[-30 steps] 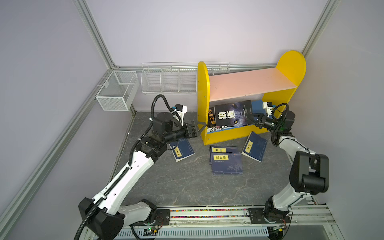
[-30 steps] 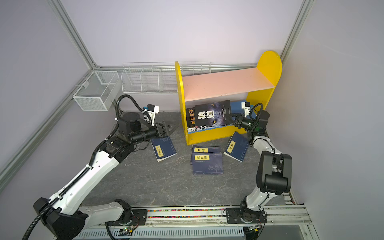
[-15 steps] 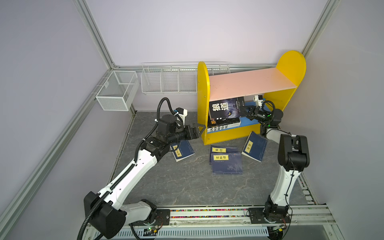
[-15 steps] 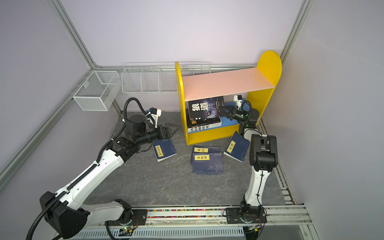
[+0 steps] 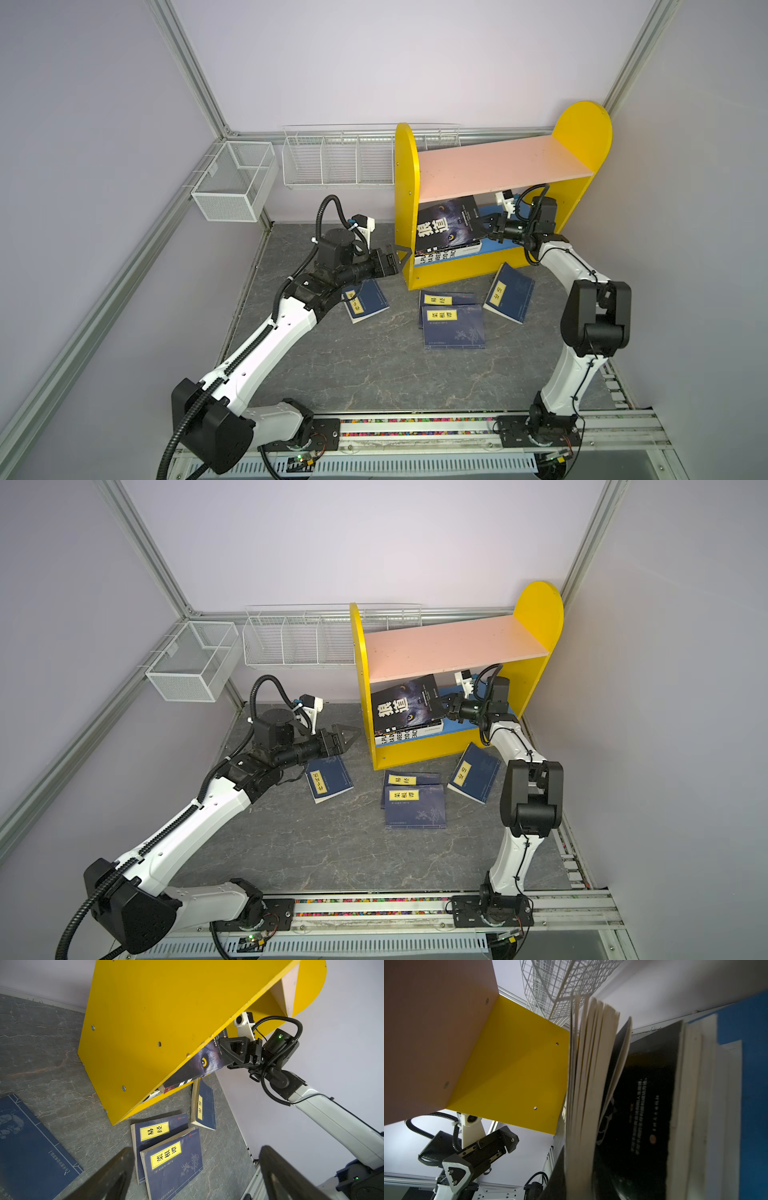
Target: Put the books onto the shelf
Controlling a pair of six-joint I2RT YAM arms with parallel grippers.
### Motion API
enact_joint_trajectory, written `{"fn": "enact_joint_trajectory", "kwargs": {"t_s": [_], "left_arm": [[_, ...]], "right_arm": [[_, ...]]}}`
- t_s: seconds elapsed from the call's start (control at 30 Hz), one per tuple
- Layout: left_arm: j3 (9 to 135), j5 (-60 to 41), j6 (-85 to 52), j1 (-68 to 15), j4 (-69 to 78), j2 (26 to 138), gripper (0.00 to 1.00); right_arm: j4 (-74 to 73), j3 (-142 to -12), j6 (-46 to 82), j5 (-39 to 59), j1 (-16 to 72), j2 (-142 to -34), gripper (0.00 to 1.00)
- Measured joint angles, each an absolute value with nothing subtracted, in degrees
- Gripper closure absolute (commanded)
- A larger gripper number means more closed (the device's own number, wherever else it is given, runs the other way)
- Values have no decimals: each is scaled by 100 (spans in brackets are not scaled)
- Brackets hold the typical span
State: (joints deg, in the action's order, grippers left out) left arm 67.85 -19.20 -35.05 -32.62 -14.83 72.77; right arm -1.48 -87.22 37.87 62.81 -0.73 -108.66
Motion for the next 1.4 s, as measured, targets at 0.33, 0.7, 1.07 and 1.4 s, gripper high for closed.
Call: {"fn": "enact_joint_trajectory", "kwargs": {"t_s": [0.33,0.7,1.07,1.4], "left_arm": [[6624,-1887,-3542,-3262,-1433,7275,6],[6508,-1922,-3682,-3262,-1181,7336,6],[6416,-1953,-3752,-3262,-1033,7395,6],[6414,-1638,-3852,-3312,-947,7697,6]], "right_arm": [[187,-8648,3452,6088,-64,-10842,92],[-303,-8646,4073,6088,-71,-10851,92],[-626,-8646,4303,6106,-71,-10868,90],[-320,-8648,3719,6123,-49,-10888,89]]}}
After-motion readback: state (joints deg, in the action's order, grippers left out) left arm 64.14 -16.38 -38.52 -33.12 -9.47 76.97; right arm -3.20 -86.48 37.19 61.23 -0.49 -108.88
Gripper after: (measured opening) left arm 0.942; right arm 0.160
